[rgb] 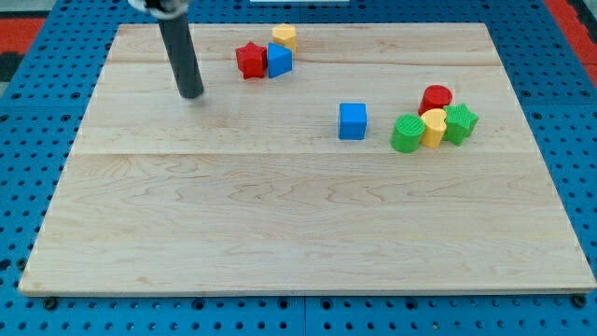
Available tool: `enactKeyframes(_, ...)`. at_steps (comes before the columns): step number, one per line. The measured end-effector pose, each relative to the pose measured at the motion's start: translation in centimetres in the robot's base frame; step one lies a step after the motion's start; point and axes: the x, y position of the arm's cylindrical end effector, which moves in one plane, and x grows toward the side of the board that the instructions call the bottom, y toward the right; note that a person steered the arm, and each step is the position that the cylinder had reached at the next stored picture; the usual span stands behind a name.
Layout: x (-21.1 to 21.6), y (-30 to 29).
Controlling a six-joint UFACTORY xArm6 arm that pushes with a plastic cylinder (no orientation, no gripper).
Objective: Push the blue cube into the blue triangle
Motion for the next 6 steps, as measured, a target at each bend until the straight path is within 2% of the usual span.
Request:
enactKeyframes(1, -3.8, -0.4)
enactKeyframes(2, -4.2, 3.9)
enactKeyframes(4, -4.2, 11.1)
enactKeyframes(6, -0.6, 22.2)
